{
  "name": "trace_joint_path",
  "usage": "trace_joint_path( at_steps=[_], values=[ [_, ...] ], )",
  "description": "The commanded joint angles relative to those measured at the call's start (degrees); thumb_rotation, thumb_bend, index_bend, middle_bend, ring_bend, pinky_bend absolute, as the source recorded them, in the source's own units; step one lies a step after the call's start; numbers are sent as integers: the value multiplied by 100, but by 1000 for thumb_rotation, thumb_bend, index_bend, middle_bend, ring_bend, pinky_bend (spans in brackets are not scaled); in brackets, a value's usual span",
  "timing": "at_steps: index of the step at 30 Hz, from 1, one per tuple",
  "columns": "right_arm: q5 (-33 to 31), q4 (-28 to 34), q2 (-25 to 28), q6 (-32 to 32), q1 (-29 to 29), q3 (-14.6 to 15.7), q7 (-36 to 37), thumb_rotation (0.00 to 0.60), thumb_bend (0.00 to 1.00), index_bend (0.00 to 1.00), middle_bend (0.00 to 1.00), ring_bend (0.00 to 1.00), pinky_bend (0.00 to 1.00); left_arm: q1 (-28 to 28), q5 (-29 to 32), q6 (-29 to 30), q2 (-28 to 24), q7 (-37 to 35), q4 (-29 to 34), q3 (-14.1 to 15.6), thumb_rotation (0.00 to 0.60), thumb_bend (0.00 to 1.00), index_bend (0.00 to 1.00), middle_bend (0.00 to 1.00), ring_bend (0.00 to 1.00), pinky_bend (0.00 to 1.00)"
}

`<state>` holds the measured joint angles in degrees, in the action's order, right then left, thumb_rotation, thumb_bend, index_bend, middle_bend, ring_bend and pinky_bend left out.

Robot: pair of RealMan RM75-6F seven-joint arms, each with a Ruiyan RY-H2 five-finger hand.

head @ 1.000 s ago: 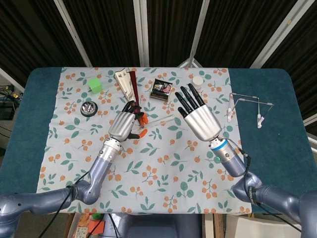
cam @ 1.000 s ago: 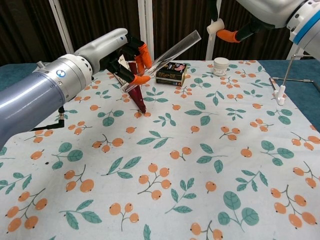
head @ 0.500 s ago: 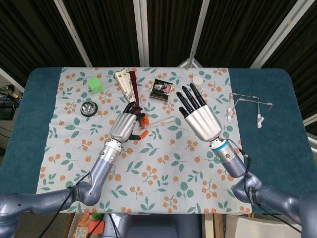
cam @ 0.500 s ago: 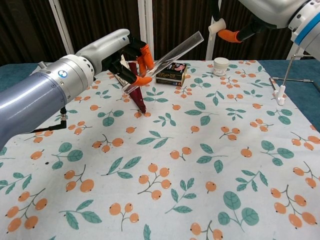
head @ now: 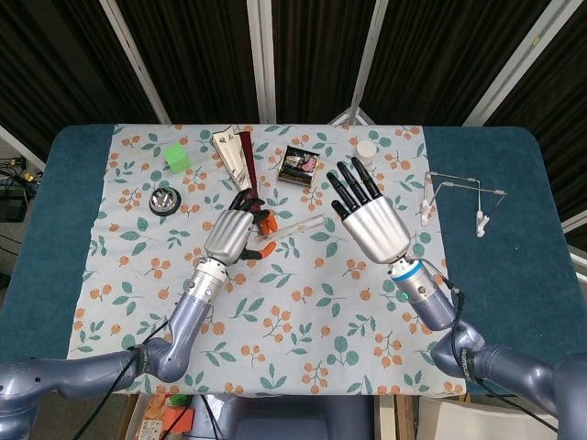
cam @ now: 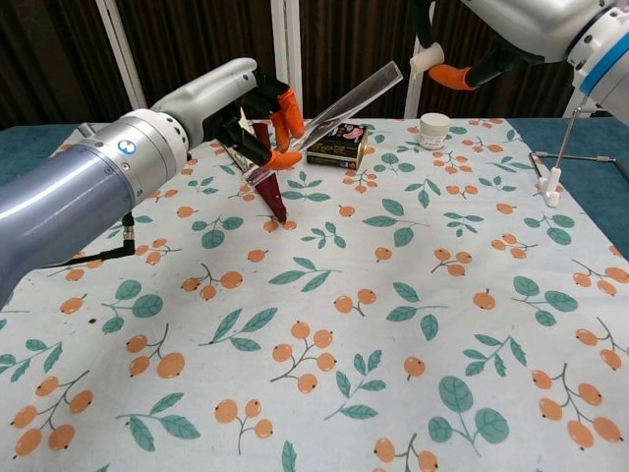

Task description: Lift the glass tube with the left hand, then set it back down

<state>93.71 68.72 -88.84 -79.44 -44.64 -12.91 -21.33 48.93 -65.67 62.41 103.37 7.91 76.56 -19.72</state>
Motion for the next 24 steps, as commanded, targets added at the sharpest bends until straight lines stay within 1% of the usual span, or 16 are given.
trace_joint_path(
  at_steps=[1,24],
  values=[
    [-5,10,-3,0,-4,-6,-2,600,433,685,215,0,36,1,14,-11,3,-1,6,-5,600,534,644,683,209,15],
    [-8,43,-38,18,-14,21,-50,600,432,685,215,0,36,10,47,3,48,61,46,-17,600,534,647,684,221,20]
  ],
)
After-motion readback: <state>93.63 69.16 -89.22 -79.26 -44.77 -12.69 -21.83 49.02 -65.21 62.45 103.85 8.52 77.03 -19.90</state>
